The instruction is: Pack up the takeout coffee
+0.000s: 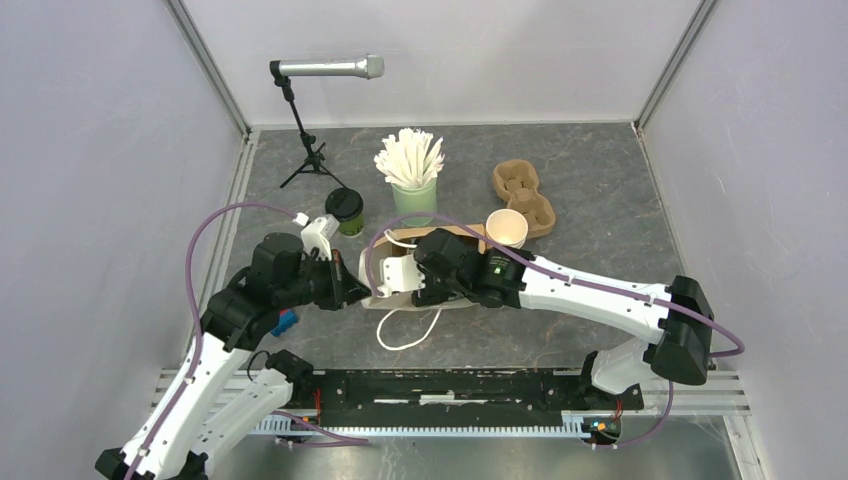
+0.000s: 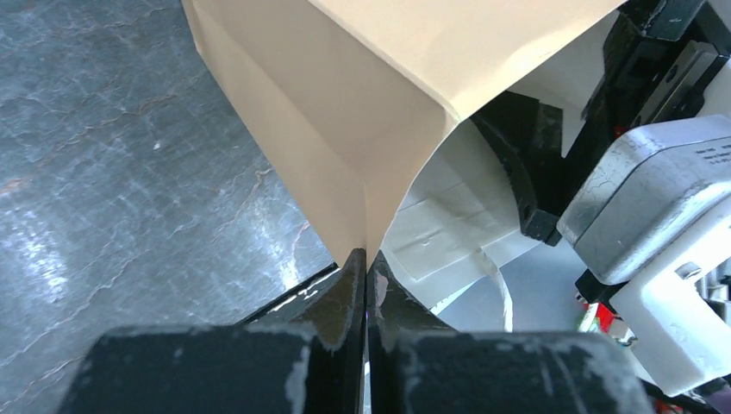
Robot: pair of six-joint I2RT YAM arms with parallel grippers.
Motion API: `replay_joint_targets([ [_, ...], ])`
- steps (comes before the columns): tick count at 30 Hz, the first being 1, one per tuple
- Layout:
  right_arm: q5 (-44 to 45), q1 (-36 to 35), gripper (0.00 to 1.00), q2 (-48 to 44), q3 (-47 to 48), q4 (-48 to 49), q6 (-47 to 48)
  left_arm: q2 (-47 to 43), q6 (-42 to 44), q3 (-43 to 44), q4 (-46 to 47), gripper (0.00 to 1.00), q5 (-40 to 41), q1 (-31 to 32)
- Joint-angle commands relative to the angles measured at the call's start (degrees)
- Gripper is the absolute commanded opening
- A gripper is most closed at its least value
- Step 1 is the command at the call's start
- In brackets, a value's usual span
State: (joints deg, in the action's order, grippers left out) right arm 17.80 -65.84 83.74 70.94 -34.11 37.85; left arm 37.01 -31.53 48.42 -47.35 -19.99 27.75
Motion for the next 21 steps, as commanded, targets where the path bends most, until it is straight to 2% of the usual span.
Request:
replay_joint_targets([
  [1, 0.9, -0.2, 0.65, -1.0, 3.3, -4.2, 1.6, 1.9, 9.2, 5.1, -6.5, 0.02, 2.1, 0.2],
  [5, -0.6, -1.6, 0.65, 1.7, 8.3, -4.0, 2.6, 2.3, 11.5, 7.3, -6.5, 0.02, 5.5, 0.2],
  [8, -0.2, -1.7, 0.65, 3.5, 12.9, -7.4, 1.8, 2.8, 12.0, 8.6, -6.5, 0.02, 7.2, 0.2],
  [15, 0.9, -1.8, 0.65, 2.3, 13.2, -9.0, 2.7, 3.1, 12.8, 8.7, -5.4, 0.02, 10.1, 0.2],
  [18, 3.6, -1.8, 0.66, 4.3, 15.5, -12.8, 2.9, 3.2, 13.6, 8.8, -4.5, 0.02, 8.6, 0.2],
  [21, 6.3, -1.8, 0.66, 4.2, 13.1, -11.7, 3.3, 2.2, 13.7, 7.6, -2.0, 0.02, 4.6, 0.2],
])
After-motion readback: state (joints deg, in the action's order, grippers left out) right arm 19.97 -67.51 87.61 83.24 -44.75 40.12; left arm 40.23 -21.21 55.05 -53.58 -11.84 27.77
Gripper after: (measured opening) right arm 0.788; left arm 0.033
